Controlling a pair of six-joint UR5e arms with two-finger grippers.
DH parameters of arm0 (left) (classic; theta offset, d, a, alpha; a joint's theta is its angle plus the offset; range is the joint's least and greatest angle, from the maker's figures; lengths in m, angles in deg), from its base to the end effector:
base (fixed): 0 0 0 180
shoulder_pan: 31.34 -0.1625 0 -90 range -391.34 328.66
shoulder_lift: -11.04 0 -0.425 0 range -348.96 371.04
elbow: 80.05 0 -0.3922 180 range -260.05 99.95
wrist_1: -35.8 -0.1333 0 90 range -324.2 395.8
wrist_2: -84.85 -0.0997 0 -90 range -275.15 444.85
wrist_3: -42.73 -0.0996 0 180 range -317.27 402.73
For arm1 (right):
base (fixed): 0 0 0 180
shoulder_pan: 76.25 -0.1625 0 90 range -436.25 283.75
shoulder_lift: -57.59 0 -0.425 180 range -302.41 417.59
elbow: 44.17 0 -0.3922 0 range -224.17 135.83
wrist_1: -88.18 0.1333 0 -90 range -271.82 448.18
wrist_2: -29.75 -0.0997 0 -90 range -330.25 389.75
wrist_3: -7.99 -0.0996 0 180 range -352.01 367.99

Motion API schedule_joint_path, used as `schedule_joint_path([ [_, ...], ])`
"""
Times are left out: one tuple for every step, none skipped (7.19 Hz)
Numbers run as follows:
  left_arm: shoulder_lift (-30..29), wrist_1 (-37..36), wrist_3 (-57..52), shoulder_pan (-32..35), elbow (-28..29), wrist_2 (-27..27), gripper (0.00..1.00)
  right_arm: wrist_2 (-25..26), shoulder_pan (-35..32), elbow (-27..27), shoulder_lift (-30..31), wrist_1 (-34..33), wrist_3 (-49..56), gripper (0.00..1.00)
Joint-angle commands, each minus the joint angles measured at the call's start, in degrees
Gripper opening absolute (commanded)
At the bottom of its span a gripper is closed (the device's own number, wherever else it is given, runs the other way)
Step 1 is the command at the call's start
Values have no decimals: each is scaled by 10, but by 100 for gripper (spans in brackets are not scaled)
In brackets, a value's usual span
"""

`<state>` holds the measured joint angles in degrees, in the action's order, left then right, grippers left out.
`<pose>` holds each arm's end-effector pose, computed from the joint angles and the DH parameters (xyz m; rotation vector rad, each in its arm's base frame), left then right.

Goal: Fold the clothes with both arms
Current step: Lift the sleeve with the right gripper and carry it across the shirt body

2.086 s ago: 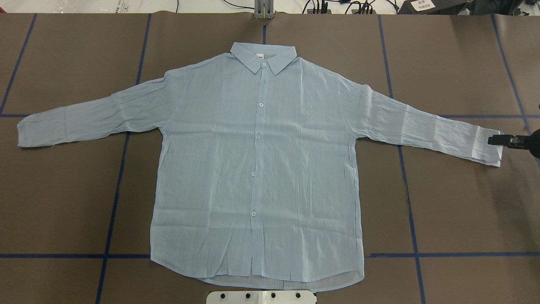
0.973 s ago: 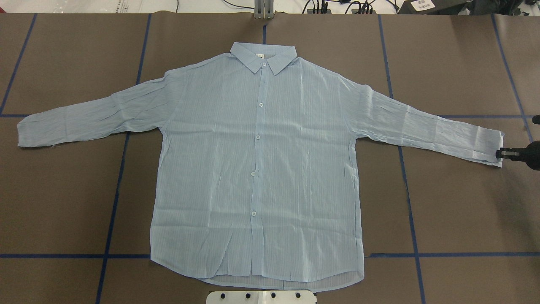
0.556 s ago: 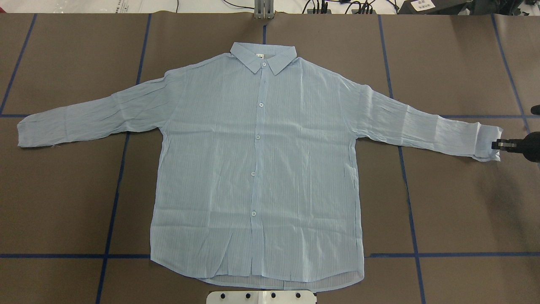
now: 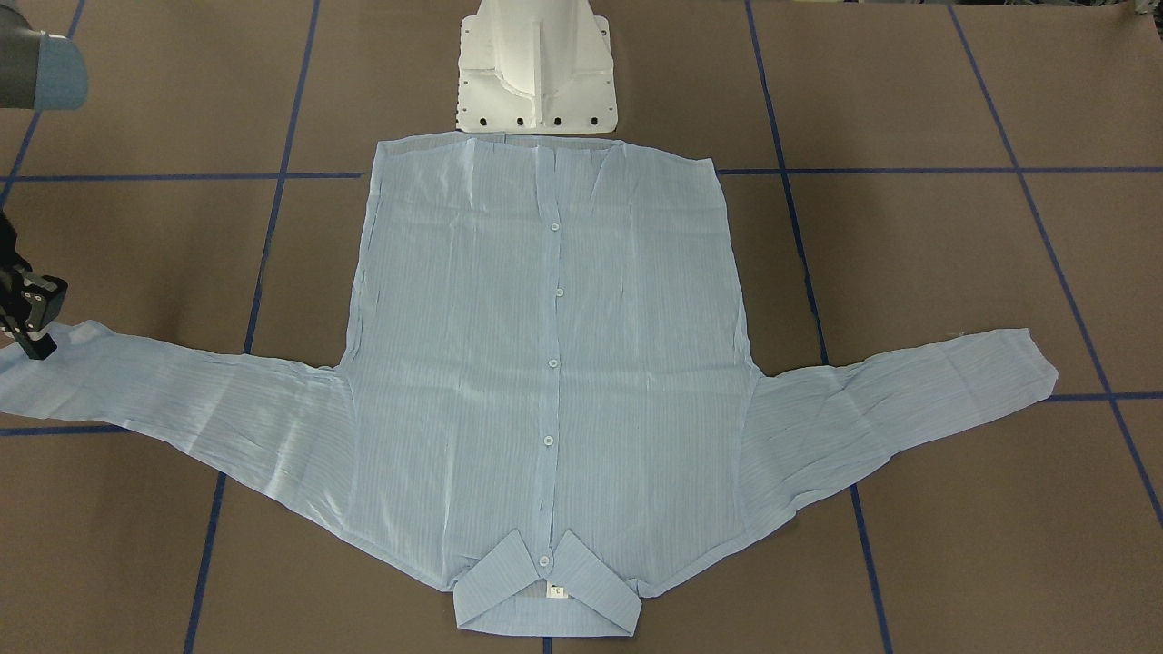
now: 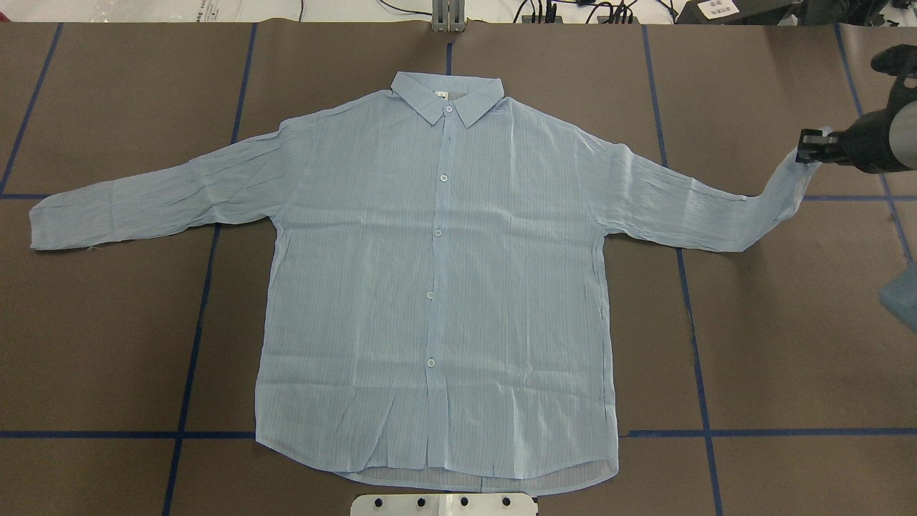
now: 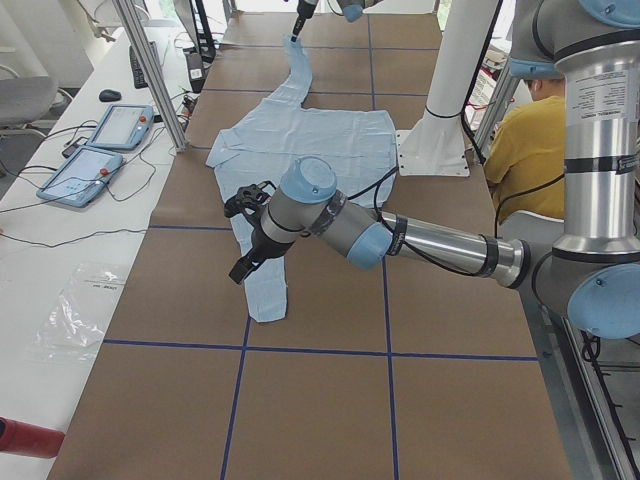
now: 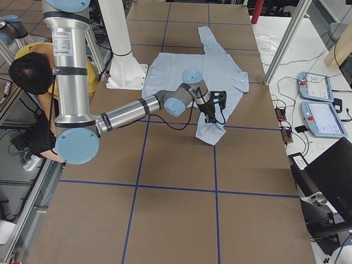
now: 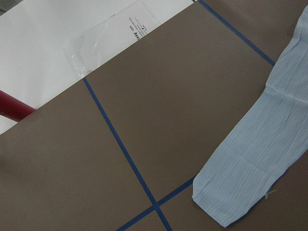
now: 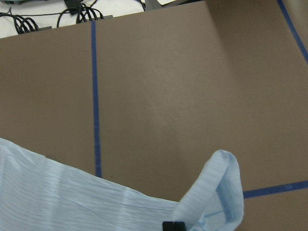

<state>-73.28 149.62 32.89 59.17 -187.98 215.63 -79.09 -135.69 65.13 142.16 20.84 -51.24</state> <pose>-0.0724 -0.4656 0.5045 0.6647 0.6332 0.3752 -0.1841 -0.5107 0.4120 0.3634 -0.8012 0.3320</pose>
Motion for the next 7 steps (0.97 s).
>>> schedule_joint_path([
  [0,0,0,0,1,0,100,26,60,-11,-168,-100,-4,0],
  [-1,0,0,0,3,0,100,72,103,-38,-237,-93,-13,0],
  [-1,0,0,0,4,0,100,116,148,-49,-279,-91,-32,0],
  [0,0,1,0,4,0,100,166,191,-76,-320,-84,-43,0],
  [0,0,0,0,4,0,100,214,232,-135,-361,-47,-46,0],
  [0,0,0,0,5,0,100,250,264,-212,-401,9,-51,0],
  [0,0,0,0,6,0,100,298,306,-266,-432,51,-51,0],
])
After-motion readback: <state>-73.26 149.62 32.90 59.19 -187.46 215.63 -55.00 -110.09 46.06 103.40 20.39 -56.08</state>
